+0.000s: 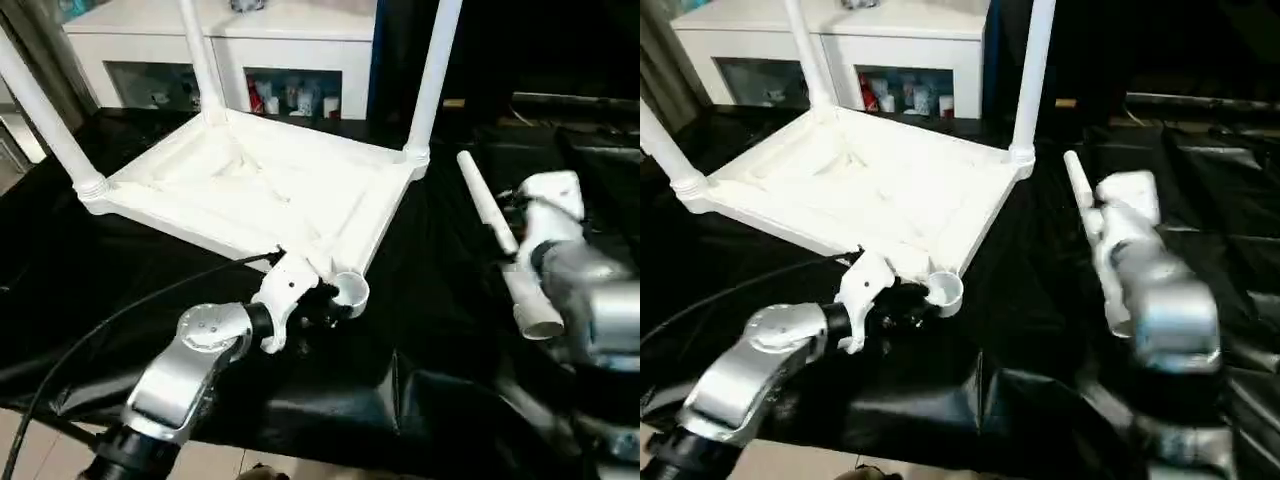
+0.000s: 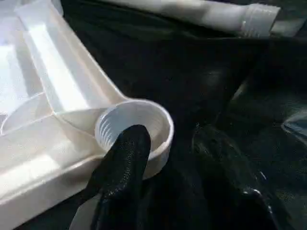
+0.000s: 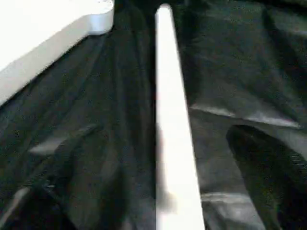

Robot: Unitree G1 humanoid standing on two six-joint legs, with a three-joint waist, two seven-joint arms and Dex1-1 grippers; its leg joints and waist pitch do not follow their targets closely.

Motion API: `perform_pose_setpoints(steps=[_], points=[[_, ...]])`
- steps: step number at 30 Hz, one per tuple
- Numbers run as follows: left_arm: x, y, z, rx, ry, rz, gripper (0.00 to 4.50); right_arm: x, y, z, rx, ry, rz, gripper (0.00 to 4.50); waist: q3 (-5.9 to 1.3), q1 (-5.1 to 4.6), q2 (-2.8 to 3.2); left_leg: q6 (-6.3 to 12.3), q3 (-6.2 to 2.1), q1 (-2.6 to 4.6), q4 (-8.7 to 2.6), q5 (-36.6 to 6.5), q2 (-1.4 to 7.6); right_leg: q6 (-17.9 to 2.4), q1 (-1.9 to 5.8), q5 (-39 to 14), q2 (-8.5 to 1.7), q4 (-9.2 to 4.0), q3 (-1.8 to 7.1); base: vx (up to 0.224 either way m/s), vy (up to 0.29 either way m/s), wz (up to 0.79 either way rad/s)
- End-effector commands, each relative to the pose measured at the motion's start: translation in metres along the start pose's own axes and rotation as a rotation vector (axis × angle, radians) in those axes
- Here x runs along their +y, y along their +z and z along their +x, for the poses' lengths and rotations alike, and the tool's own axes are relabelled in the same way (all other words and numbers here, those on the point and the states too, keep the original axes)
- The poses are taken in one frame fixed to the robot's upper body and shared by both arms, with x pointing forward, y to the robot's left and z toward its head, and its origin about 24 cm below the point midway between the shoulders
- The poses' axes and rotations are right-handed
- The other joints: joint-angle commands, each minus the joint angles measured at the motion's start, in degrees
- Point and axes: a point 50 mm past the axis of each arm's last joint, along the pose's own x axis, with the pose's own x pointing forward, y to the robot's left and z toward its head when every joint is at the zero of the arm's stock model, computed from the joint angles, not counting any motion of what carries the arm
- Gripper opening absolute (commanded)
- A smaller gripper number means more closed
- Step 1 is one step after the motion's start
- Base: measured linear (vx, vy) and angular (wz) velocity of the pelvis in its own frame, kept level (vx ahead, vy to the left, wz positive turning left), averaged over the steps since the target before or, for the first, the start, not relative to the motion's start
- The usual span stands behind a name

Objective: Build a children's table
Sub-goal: Pick table leg

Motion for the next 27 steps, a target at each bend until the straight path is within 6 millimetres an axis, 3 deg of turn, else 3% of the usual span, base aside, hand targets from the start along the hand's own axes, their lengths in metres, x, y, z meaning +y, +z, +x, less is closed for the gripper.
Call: perform_pose_setpoints(steps=[1, 4, 6, 7, 13, 18, 21, 23, 26, 27], points=[[0.003, 0.006, -0.008, -0.019, -0.001, 0.017, 1.88, -0.006, -0.002, 0.003, 0.052, 0.012, 0.022, 4.47, -3.90, 0.20, -0.90, 1.78, -2.76, 1.50, -3.63, -7.2, 5.01, -6.9, 2.76, -16.9, -6.31, -4.68, 4.34, 0.000, 0.000, 0.00], [0.003, 0.012, -0.014, -0.034, -0.024, 0.024, 1.88, -0.011, -0.002, 0.009, 0.106, 0.041, 0.052, 4.47, -4.08, 0.17, -1.18, 2.16, -2.84, 1.17, -3.56, -5.6, 5.00, -7.4, 3.08, -15.4, -6.31, -4.23, 4.20, 0.000, 0.000, 0.00], [0.003, 0.015, -0.016, -0.038, -0.038, 0.030, 1.88, -0.013, -0.002, 0.012, 0.127, 0.055, 0.057, 4.47, -4.07, 0.30, -0.97, 2.23, -2.70, 1.32, -3.42, -5.7, 5.04, -8.1, 2.90, -14.5, -6.24, -4.23, 4.27, 0.000, 0.000, 0.00], [0.002, 0.020, -0.021, -0.040, -0.068, 0.045, 1.88, -0.018, -0.005, 0.021, 0.179, 0.081, 0.077, 4.47, -4.25, 0.30, -1.27, 2.22, -2.76, 1.29, -3.33, -5.3, 4.98, -8.9, 3.08, -13.6, -6.39, -3.76, 4.23, 0.000, 0.000, 0.00], [0.001, 0.020, -0.025, -0.027, -0.095, 0.049, 1.88, -0.024, -0.016, 0.034, 0.272, 0.098, 0.047, 4.47, -3.96, 0.46, -1.29, 2.25, -2.52, 1.12, -3.08, -6.7, 4.90, -8.6, 3.01, -16.6, -6.21, -4.29, 4.11, 0.000, 0.000, 0.00], [0.000, 0.019, -0.026, -0.010, -0.103, 0.056, 1.88, -0.022, -0.038, 0.044, 0.391, 0.117, 0.016, 4.47, -4.03, 0.47, -1.52, 2.13, -2.53, 1.08, -2.89, -7.1, 4.92, -9.1, 2.92, -17.6, -6.26, -4.15, 3.98, 0.000, 0.000, 0.00], [-0.001, 0.021, -0.028, -0.009, -0.115, 0.052, 1.88, -0.019, -0.048, 0.051, 0.451, 0.145, -0.010, 4.47, -3.63, 0.32, -1.64, 1.64, -2.50, 1.09, -2.82, -9.5, 4.86, -8.7, 2.75, -21.3, -6.37, -4.67, 3.99, 0.000, 0.000, 0.00], [-0.002, 0.021, -0.029, -0.008, -0.118, 0.053, 1.88, -0.019, -0.047, 0.052, 0.451, 0.141, -0.014, 4.12, -3.68, 0.36, -1.77, 1.16, -2.62, 1.26, -2.86, -10.5, 4.98, -8.1, 2.69, -22.8, -6.42, -4.68, 3.95, 0.000, 0.000, 0.00], [-0.002, 0.022, -0.030, -0.009, -0.124, 0.055, 1.88, -0.019, -0.044, 0.053, 0.446, 0.143, -0.015, 4.09, -3.62, 0.26, -1.66, 0.73, -2.74, 1.36, -2.96, -11.8, 5.06, -7.6, 2.50, -23.9, -6.24, -4.72, 3.89, 0.000, 0.000, 0.00], [-0.002, 0.022, -0.030, -0.010, -0.125, 0.055, 1.88, -0.019, -0.044, 0.053, 0.445, 0.145, -0.016, 3.83, -3.59, 0.20, -1.69, 0.43, -2.74, 1.43, -2.96, -12.5, 5.04, -7.5, 2.40, -24.4, -6.25, -4.77, 3.93, 0.000, 0.000, 0.00]])
